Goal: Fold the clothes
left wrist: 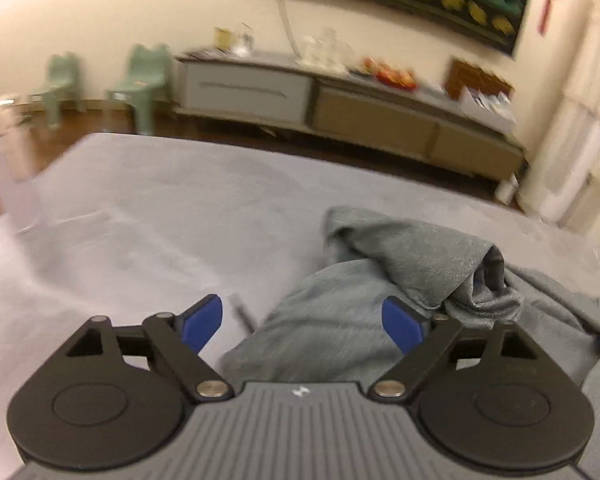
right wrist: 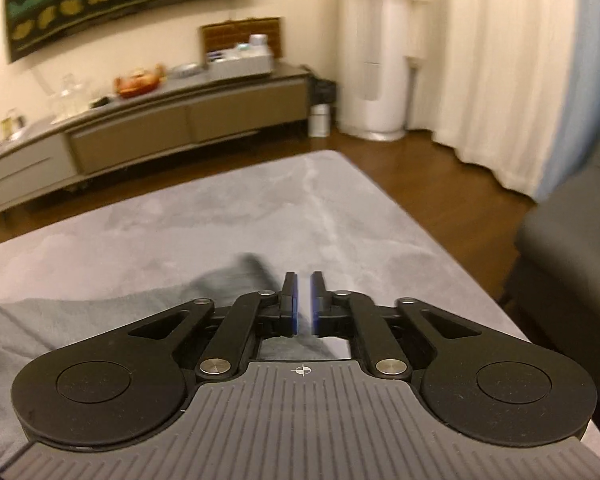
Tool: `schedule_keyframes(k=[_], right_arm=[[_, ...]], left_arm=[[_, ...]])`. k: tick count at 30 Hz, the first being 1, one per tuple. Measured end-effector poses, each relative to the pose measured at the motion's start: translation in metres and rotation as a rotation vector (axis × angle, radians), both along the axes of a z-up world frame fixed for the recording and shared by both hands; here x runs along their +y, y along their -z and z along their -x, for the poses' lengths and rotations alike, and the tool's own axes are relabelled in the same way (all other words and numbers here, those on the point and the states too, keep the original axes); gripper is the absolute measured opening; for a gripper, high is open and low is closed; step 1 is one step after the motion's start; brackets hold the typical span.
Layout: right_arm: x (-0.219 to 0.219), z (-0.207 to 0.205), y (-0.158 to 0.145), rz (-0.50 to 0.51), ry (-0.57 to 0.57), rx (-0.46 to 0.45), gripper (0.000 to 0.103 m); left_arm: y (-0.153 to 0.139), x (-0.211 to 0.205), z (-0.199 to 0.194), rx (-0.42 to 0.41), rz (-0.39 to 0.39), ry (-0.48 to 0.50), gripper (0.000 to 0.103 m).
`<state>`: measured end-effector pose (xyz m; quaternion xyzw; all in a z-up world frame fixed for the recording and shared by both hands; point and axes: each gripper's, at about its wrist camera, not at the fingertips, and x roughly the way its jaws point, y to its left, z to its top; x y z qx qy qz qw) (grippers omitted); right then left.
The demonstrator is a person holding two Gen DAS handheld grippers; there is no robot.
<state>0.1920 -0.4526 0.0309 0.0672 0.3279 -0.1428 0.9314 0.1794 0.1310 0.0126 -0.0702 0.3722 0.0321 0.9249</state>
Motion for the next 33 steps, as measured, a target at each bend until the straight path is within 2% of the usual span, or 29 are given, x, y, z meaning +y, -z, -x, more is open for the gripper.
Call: schedule_keyframes(k=[1, 2, 3, 4, 5, 7, 8, 9, 10, 12, 13, 14, 15, 17, 20, 22, 24, 25, 26, 27, 28, 29, 30, 31, 32, 33], right_arm=[[0.006, -0.004, -0.003, -0.001, -0.031, 0.010, 0.029], [0.013, -0.008, -0.006, -0.001, -0.063, 0.020, 0.056], [0.022, -0.013, -0.005, 0.024, -0.101, 0.026, 0.068], [0.031, -0.019, -0.003, 0.050, -0.139, 0.032, 0.084], [0.040, -0.024, 0.002, 0.097, -0.164, 0.046, 0.090], [0.052, -0.037, 0.019, 0.180, -0.178, 0.102, 0.090], [0.053, -0.046, 0.033, 0.209, -0.176, 0.143, 0.090], [0.051, -0.055, 0.047, 0.223, -0.168, 0.188, 0.090], [0.046, -0.063, 0.062, 0.228, -0.159, 0.235, 0.083], [0.034, -0.074, 0.080, 0.176, -0.160, 0.302, 0.029], [0.028, -0.078, 0.087, 0.130, -0.164, 0.323, 0.008], [0.026, -0.081, 0.084, 0.118, -0.183, 0.321, 0.002], [0.025, -0.085, 0.081, 0.107, -0.202, 0.318, 0.001], [0.030, -0.089, 0.056, 0.208, -0.230, 0.247, 0.000], [0.025, -0.088, 0.000, 0.284, -0.163, 0.085, 0.000], [0.018, -0.089, -0.020, 0.355, -0.079, 0.039, 0.000], [0.010, -0.094, -0.014, 0.370, -0.019, 0.068, 0.000], [0.007, -0.095, -0.003, 0.358, -0.017, 0.115, 0.006], [0.006, -0.095, 0.009, 0.339, -0.024, 0.164, 0.008], [0.005, -0.090, 0.018, 0.314, -0.020, 0.184, 0.009], [0.007, -0.082, 0.026, 0.288, -0.024, 0.191, 0.022], [0.012, -0.072, 0.032, 0.253, -0.047, 0.197, 0.039], [0.018, -0.066, 0.032, 0.225, -0.069, 0.192, 0.046], [0.027, -0.056, 0.034, 0.204, -0.096, 0.185, 0.053], [0.038, -0.047, 0.035, 0.197, -0.126, 0.182, 0.053], [0.049, -0.041, 0.032, 0.188, -0.156, 0.170, 0.054]], left_arm=[[0.007, -0.007, -0.012, 0.020, -0.032, 0.010, 0.089], [0.012, -0.014, -0.020, 0.035, -0.049, 0.041, 0.089], [0.016, -0.020, -0.027, 0.048, -0.066, 0.068, 0.086], [0.020, -0.026, -0.030, 0.056, -0.085, 0.086, 0.084], [0.024, -0.032, -0.030, 0.058, -0.100, 0.101, 0.079], [0.032, -0.038, -0.027, 0.060, -0.116, 0.119, 0.068], [0.036, -0.039, -0.025, 0.058, -0.116, 0.124, 0.055], [0.039, -0.038, -0.022, 0.055, -0.101, 0.129, 0.036], [0.041, -0.037, -0.019, 0.052, -0.086, 0.133, 0.025], [0.038, -0.037, -0.018, 0.037, -0.100, 0.128, 0.007], [0.033, -0.037, -0.019, 0.021, -0.123, 0.118, 0.006], [0.023, -0.034, -0.020, -0.012, -0.152, 0.087, 0.006], [0.009, -0.030, -0.020, -0.052, -0.164, 0.046, 0.006], [-0.024, -0.022, -0.004, -0.166, -0.183, -0.036, 0.006], [-0.058, -0.019, 0.043, -0.316, -0.244, -0.105, 0.006], [-0.044, -0.022, 0.067, -0.243, -0.207, -0.046, 0.007], [-0.002, -0.028, 0.078, -0.028, -0.110, 0.077, 0.007], [0.019, -0.032, 0.085, 0.056, -0.083, 0.134, 0.008], [0.032, -0.033, 0.092, 0.107, -0.055, 0.189, 0.009], [0.030, -0.026, 0.097, 0.095, -0.015, 0.181, 0.013], [0.027, -0.019, 0.101, 0.083, 0.026, 0.173, 0.014], [0.024, -0.012, 0.106, 0.071, 0.066, 0.165, 0.025], [0.022, -0.005, 0.111, 0.059, 0.106, 0.157, 0.039], [0.017, 0.004, 0.115, 0.040, 0.147, 0.145, 0.046], [0.006, 0.017, 0.116, 0.002, 0.191, 0.122, 0.057], [-0.004, 0.030, 0.117, -0.037, 0.228, 0.095, 0.060]])
